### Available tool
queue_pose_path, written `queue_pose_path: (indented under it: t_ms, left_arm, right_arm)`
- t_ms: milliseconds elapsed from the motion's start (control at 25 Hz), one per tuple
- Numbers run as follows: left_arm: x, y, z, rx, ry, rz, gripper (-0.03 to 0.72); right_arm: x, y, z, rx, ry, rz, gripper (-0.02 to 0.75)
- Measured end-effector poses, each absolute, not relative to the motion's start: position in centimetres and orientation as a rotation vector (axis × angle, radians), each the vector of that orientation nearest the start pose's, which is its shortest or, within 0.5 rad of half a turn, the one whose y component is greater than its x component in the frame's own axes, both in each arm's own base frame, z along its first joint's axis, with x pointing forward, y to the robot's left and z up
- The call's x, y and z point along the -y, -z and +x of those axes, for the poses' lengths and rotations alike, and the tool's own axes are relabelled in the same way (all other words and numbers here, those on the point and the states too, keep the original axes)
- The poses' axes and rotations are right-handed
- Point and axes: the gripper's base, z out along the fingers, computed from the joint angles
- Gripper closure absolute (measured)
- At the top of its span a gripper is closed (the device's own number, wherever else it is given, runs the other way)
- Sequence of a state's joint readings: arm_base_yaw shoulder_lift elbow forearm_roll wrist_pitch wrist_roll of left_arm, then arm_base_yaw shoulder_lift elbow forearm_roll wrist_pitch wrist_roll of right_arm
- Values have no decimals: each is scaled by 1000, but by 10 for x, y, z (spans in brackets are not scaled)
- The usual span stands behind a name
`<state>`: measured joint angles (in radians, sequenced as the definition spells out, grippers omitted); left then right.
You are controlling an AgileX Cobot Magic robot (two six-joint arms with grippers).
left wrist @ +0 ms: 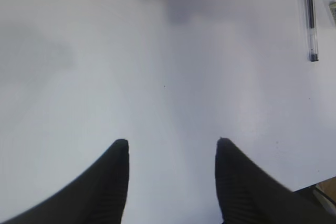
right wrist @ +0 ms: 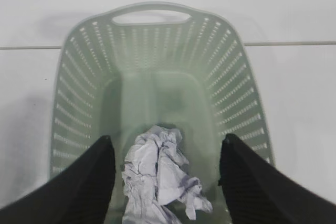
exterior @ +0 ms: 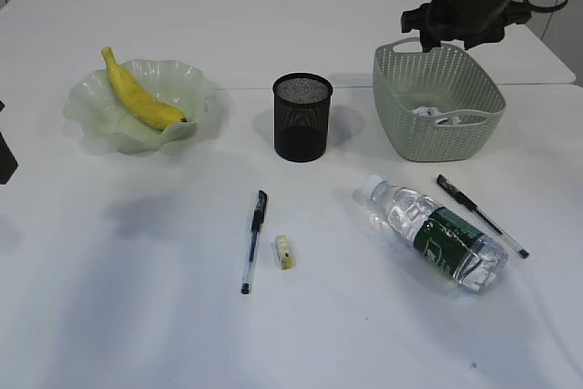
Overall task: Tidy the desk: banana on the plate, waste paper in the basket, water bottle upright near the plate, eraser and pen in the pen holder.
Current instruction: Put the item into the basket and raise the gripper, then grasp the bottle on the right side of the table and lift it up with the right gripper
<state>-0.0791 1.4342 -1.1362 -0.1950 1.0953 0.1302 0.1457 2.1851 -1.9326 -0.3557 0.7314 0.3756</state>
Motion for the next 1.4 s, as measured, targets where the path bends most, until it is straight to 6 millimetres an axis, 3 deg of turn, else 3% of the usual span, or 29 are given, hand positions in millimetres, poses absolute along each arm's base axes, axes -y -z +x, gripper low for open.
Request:
queue_pose_path:
  t_ms: [200,480,680,920,1080,1240,1400]
  left_arm:
    - [37,-291,272,-2855,256,204,322]
    - [37,-291,272,-2855,256,204,326]
    - [37,-291,272,-2854,256,204,326]
    - [37,-286,270,-2866,256,202,326]
    - [36,-270,262,-2923,259,197,326]
    - [36,-253,253,-2984,268,190,331]
    - [36,-259,246,-2950,267,189,333]
  right_arm:
    - [-50,-260,491,-2506,195,50,267]
    - [-53,-293,462,-2632,135,-54,267]
    - [-55,-302,444,-2745,85,-58,288]
    - [-62,-312,435,-2758,-39,-66,311]
    - [-77,-313,420,-2776,-63,-119,311]
    - [-105,-309,398,-2802,-11,-278,311]
    - [-121,-297,384,-2828,27,-454,311]
